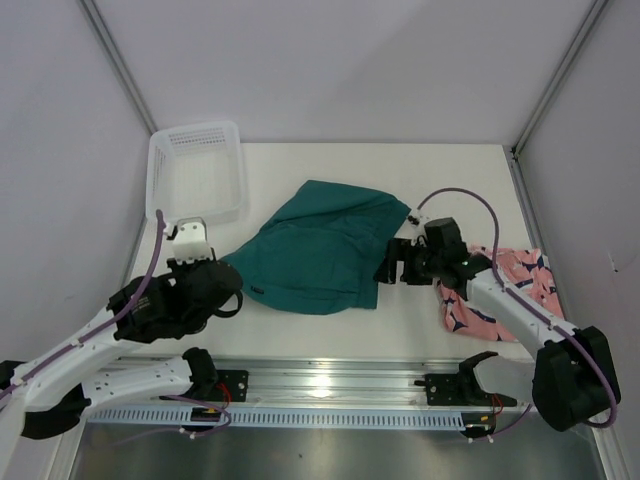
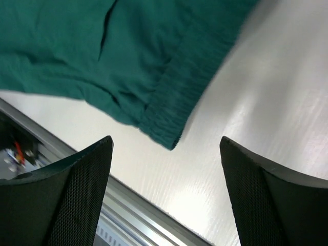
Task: Fold and stack the shorts
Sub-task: Flatten the shorts out
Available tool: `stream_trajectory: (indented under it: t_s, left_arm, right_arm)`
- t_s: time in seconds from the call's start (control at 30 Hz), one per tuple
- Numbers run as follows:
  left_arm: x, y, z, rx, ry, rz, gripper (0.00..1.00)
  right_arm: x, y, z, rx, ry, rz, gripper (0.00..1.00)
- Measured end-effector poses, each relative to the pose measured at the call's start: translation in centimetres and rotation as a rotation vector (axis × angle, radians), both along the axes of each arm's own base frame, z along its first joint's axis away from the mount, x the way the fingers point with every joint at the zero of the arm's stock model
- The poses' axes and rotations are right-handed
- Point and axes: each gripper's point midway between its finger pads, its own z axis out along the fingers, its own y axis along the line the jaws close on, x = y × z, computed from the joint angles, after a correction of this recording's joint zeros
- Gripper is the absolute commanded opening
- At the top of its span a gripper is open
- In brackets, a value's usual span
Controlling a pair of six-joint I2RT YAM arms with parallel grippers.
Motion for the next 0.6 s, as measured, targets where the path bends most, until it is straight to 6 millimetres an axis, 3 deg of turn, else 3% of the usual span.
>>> stream_trajectory:
  t_s: [0.1,0.4,0.6]
  left_arm:
    - [0.0,0.0,0.2,-0.001,-0.008,-0.009,0.0]
    - [0.0,0.3,0.6,-0.001,-0.021,-0.022,0.0]
    - [0.0,0.7,0.7,0.012,-0.025,-0.011,0.0]
  right_arm:
    - [-1.2,2.0,0.0,-0.078,-0.06,0.09,0.79]
    - [-4.4,4.4,-1.6,-0.31,-0.177,0.229,0.73]
    - [-4.7,4.9,-3.6,-0.5,-0.258,0.271,0.73]
